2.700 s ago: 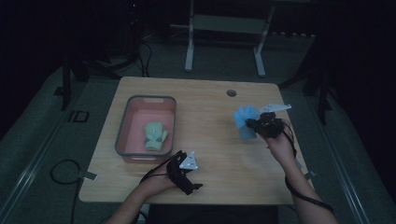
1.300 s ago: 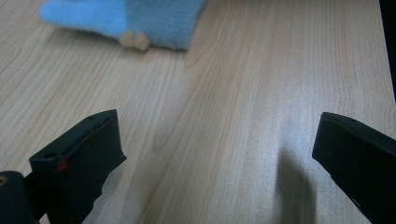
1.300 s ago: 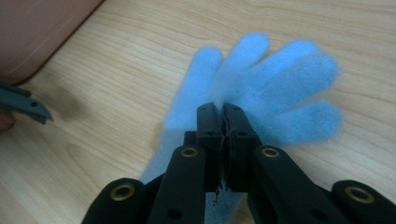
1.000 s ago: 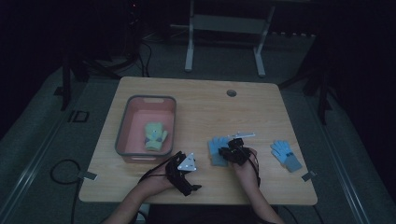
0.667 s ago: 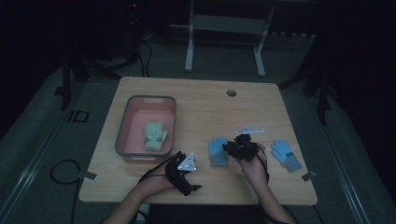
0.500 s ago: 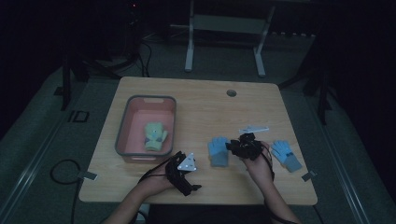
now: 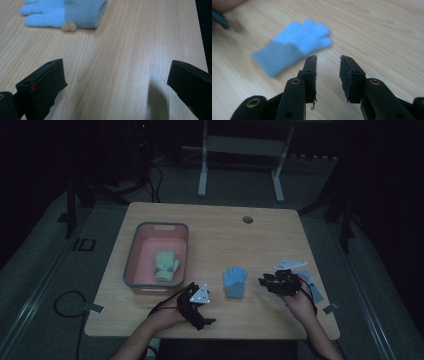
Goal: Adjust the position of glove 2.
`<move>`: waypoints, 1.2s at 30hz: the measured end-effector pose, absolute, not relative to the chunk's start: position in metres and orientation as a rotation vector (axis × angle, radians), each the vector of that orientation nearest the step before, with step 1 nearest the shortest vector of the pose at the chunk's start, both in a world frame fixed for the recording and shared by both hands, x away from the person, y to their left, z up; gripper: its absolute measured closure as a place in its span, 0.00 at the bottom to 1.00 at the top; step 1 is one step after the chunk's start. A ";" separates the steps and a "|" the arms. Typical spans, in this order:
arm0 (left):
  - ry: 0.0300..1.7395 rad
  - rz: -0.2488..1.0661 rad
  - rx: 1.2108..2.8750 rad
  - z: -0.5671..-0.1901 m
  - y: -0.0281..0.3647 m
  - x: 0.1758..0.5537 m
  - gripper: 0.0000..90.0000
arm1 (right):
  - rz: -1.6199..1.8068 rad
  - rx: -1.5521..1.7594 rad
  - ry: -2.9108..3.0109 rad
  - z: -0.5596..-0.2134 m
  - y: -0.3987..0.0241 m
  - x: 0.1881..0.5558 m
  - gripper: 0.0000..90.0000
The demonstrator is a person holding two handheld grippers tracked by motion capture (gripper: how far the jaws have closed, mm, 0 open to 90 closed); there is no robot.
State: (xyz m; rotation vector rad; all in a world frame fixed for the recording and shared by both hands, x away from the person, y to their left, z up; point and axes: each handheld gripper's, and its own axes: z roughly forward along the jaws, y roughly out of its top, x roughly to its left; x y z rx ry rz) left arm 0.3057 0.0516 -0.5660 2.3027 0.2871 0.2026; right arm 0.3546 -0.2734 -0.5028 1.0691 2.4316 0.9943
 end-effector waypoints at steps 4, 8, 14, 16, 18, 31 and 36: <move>0.286 0.203 2.304 -0.567 0.051 0.305 0.02 | 0.962 1.070 2.429 -0.505 -0.293 0.353 0.74; 0.288 0.201 2.303 -0.567 0.051 0.305 0.02 | 0.930 1.079 2.418 -0.506 -0.316 0.354 0.73; 0.290 0.200 2.301 -0.567 0.051 0.306 0.02 | 0.893 1.106 2.392 -0.506 -0.352 0.356 0.70; 0.288 0.201 2.303 -0.567 0.051 0.305 0.02 | 0.892 1.114 2.383 -0.504 -0.364 0.357 0.70; 0.287 0.202 2.303 -0.567 0.051 0.305 0.02 | 0.884 1.105 2.380 -0.504 -0.375 0.358 0.70; 0.291 0.200 2.298 -0.568 0.051 0.305 0.02 | 0.799 1.159 2.393 -0.504 -0.429 0.361 0.70; 0.291 0.195 2.297 -0.568 0.051 0.305 0.02 | 0.812 1.199 2.404 -0.512 -0.438 0.363 0.71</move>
